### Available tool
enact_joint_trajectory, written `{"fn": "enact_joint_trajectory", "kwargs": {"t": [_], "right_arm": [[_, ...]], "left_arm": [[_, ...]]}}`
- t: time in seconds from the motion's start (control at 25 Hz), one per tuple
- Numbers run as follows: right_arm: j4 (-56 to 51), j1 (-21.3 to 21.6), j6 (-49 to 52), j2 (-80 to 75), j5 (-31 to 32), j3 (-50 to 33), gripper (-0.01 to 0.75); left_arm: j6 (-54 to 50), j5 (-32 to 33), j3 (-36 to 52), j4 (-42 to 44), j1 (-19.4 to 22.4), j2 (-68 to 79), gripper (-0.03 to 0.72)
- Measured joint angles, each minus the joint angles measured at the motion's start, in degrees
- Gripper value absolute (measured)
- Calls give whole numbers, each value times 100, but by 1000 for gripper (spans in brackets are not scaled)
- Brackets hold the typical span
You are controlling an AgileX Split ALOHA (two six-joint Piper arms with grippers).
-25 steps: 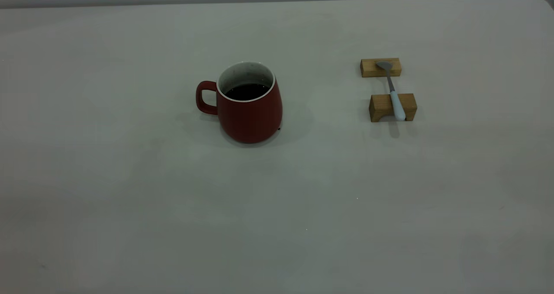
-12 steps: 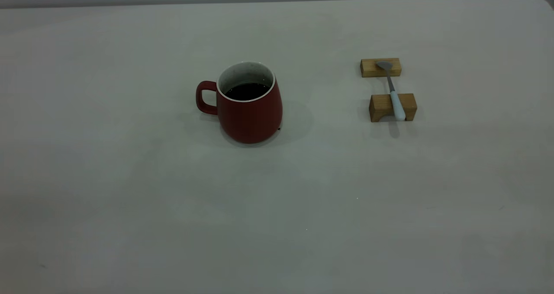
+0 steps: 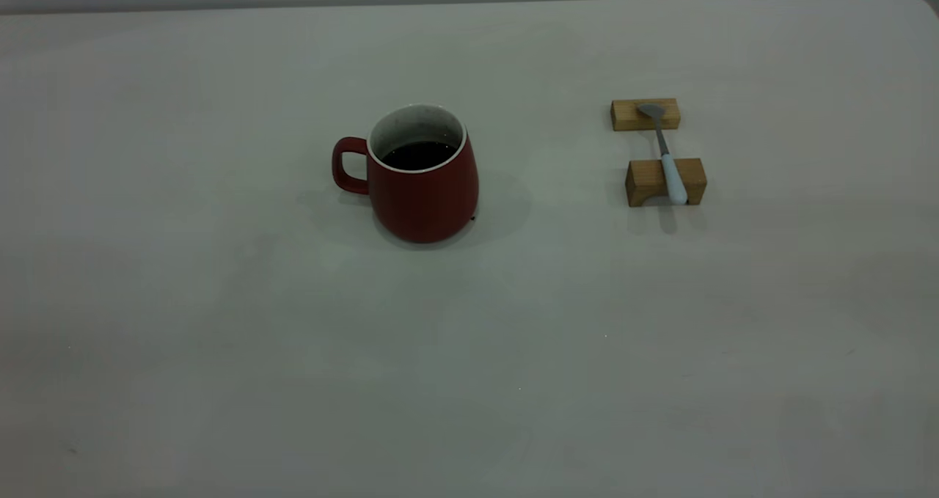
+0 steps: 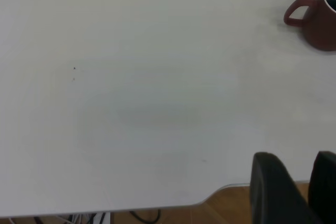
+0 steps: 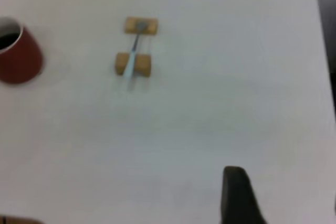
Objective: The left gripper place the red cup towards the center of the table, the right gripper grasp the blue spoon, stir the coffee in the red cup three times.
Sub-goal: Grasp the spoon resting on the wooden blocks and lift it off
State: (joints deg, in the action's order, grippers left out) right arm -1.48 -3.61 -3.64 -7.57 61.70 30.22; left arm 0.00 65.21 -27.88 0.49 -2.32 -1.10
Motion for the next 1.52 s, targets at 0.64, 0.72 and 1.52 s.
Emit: {"fn": "enact_joint_trajectory", "kwargs": {"t": [0.64, 0.72, 1.52], "right_arm": [[-488, 0, -171, -6565, -2563, 1151, 659], [-869, -6, -541, -7401, -2685, 1466, 659], [-1481, -1418, -935, -11755, -3063, 4176, 659]], "left_arm": [[0, 0, 0, 0, 0, 0, 243], [0, 0, 0, 0, 0, 0, 243], [0, 0, 0, 0, 0, 0, 243]]}}
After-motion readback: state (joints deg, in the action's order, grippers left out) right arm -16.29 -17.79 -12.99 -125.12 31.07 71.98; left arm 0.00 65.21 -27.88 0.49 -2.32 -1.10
